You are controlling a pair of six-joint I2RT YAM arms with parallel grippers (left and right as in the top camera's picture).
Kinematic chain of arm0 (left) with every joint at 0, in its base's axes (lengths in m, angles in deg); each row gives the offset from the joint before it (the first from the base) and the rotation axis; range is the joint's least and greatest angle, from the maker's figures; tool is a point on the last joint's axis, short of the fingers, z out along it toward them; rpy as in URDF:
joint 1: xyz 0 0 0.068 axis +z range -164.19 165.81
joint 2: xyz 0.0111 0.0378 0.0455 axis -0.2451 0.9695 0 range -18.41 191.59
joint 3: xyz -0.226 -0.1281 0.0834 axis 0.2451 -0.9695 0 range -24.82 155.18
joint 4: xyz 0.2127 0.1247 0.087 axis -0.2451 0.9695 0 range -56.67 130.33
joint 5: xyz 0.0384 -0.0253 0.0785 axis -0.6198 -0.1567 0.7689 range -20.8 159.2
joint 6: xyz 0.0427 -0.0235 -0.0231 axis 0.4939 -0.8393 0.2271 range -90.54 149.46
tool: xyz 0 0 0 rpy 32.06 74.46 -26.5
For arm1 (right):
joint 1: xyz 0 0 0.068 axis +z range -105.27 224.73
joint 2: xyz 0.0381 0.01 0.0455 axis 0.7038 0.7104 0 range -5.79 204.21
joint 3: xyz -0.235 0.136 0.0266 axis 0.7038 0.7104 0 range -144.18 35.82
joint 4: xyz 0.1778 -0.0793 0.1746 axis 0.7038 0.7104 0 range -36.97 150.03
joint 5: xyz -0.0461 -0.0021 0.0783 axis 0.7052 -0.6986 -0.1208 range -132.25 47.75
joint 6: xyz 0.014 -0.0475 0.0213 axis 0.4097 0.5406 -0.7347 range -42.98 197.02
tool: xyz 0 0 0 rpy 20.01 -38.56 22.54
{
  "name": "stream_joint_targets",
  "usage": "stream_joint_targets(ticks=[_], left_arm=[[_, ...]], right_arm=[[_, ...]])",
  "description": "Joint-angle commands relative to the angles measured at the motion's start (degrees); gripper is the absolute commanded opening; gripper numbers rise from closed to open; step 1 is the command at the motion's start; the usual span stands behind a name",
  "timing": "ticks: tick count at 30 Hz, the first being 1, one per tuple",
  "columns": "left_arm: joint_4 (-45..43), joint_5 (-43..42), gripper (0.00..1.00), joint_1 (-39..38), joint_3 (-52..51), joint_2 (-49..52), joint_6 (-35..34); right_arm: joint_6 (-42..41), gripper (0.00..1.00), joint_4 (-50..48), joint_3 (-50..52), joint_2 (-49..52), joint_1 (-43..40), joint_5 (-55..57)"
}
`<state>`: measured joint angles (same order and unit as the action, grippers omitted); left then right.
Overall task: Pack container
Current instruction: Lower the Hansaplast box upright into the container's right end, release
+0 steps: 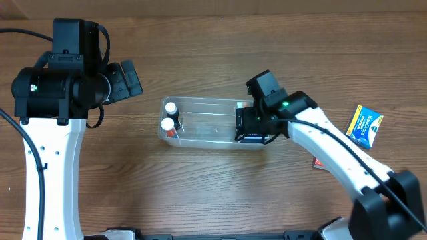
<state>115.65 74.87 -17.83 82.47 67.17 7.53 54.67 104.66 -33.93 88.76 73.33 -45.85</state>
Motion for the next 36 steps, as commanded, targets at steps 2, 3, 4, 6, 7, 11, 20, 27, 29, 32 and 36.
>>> stream_joint_targets(ticks=[2, 3, 4, 6, 7, 11, 20, 27, 29, 32, 36], left_arm=[[0.0, 0.5, 1.00, 0.3, 0.0, 0.2, 1.2], [0.0, 0.5, 1.00, 0.3, 0.0, 0.2, 1.2], [0.0, 0.5, 1.00, 0.3, 0.0, 0.2, 1.2], [0.0, 0.5, 1.00, 0.3, 0.0, 0.2, 1.2], [0.0, 0.5, 1.00, 0.3, 0.0, 0.2, 1.2], [0.0, 0.5, 1.00, 0.3, 0.0, 0.2, 1.2], [0.2, 0.5, 1.00, 0.3, 0.0, 0.2, 1.2], [0.5, 0.5, 1.00, 0.3, 0.0, 0.2, 1.2], [0.6, 0.5, 1.00, 0.3, 0.0, 0.2, 1.2], [0.6, 0.5, 1.00, 0.3, 0.0, 0.2, 1.2], [0.6, 0.5, 1.00, 0.3, 0.0, 0.2, 1.2]], right_arm=[[-0.4, 0.80, -1.0, 0.3, 3.2, 0.3, 0.5], [-0.3, 0.81, -1.3, 0.3, 3.3, 0.3, 0.5], [-0.2, 0.81, -1.6, 0.3, 3.3, 0.3, 0.5], [-0.2, 0.81, -2.2, 0.3, 3.3, 0.3, 0.9], [-0.2, 0.81, -2.3, 0.3, 3.3, 0.3, 1.5], [-0.2, 0.87, -2.3, 0.3, 3.3, 0.1, 4.3], [3.2, 1.00, -2.9, -0.6, 3.2, -0.9, 6.8], [6.1, 0.97, 0.5, -7.6, 2.2, -1.0, 6.8], [6.1, 0.93, 0.5, -7.6, 2.4, -1.0, 6.8], [6.1, 0.91, 0.6, -7.6, 2.7, -1.0, 6.7], [6.1, 0.91, 0.7, -7.5, 2.7, -1.0, 6.7]])
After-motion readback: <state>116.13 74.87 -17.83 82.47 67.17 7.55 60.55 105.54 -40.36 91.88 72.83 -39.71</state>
